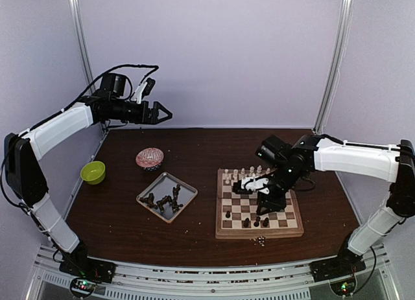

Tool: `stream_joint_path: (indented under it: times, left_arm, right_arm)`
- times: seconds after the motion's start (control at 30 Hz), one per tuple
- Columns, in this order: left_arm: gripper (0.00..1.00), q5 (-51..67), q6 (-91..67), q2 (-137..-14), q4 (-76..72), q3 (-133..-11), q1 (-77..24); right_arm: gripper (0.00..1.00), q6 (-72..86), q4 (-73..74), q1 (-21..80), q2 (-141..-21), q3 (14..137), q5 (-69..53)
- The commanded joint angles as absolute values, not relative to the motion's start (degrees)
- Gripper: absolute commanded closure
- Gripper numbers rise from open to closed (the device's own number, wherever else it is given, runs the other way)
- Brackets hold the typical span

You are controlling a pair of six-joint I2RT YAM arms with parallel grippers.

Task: Set up the chess pieces on the board
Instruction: Pick up the chess pile from the storage box.

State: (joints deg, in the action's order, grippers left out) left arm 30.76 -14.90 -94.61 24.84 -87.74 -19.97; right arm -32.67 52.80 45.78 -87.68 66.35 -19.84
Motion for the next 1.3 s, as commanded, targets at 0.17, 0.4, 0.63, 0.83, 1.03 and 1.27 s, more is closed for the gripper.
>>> stream_joint_path:
  times: [0.17,0.4,0.63,0.83,1.03,1.27]
  left_arm:
    - [0.02,5.32,-6.39,-90.15,20.91,-82.14,-24.09]
    - [0.02,-8.22,2.28,-86.96,25.47,-81.69,-35.32]
    - [0.02,-64.85,-0.51,-87.26,23.88,-77.20,-39.55]
    - [0.32,-39.66,-7.57,-93.54,39.15,-82.34,-37.88]
    - [0.67,-14.03,-7.12,-98.26,44.07,-82.01,-37.85]
    - [0.69,3.21,-6.51,-104.19,46.76,-80.78,-37.88]
  right_arm:
    - [0.63,-31.57,46.31,35.09,-80.21,62.49,-31.05]
    - [0.63,-30.94,43.60,30.36,-75.25,60.25,-30.55]
    - [0.62,-31.44,43.59,29.19,-74.18,60.06,-31.25]
    - [0.62,-31.83,44.02,29.18,-74.37,60.07,-32.12]
    - [0.61,-32.17,43.68,29.18,-74.57,59.72,-30.68]
    - [0.61,-32.55,43.77,29.18,-74.88,59.60,-30.50]
